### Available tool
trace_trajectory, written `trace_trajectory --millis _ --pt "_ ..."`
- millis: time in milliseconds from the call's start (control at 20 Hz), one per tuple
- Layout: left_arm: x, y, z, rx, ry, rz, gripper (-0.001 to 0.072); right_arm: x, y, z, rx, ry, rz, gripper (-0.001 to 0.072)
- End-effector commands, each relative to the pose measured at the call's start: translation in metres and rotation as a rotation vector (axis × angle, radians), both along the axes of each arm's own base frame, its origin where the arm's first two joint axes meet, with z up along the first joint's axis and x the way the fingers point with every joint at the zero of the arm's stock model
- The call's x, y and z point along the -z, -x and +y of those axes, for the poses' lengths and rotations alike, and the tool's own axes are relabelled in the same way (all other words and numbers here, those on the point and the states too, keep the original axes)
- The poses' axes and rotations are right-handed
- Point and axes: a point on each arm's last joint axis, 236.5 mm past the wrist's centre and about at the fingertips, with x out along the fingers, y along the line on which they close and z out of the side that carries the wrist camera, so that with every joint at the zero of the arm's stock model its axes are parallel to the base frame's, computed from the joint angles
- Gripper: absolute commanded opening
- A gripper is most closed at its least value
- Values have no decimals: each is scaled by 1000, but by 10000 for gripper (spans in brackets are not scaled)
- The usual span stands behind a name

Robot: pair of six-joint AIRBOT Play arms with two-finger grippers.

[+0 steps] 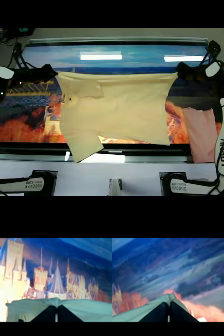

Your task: Fold the shirts.

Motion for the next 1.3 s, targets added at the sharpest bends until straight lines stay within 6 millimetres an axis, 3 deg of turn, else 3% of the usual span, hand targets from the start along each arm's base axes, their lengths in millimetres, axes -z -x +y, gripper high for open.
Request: trace_trajectory --millis 0,100,200,300,400,500,650,800,900,1250 --pt "9 -44 10 -122 64 -77 32 -19 -40 -12 80 -23 -199 24" --pt "22 -54 6 -141 58 -83 32 1 -43 -12 81 -31 -161 24" --pt "49 -56 -11 -115 55 -41 33 40 -37 -7 66 -48 -49 24" --pt "75 -54 -31 -76 55 11 33 82 -24 0 48 -72 83 24" --pt "88 -50 -42 -49 53 41 32 110 -8 7 27 -88 197 24" --pt "90 -39 -48 61 -10 45 33 113 4 8 -17 -62 247 24" --pt "102 9 -49 272 -38 202 32 106 30 3 -111 39 330 24" --pt "136 73 -26 427 -123 442 31 121 72 2 -165 68 507 24" --pt "156 97 -7 448 -204 552 31 137 91 6 -190 55 585 24" --pt "162 97 -8 433 -200 561 31 177 114 14 -181 6 689 24"
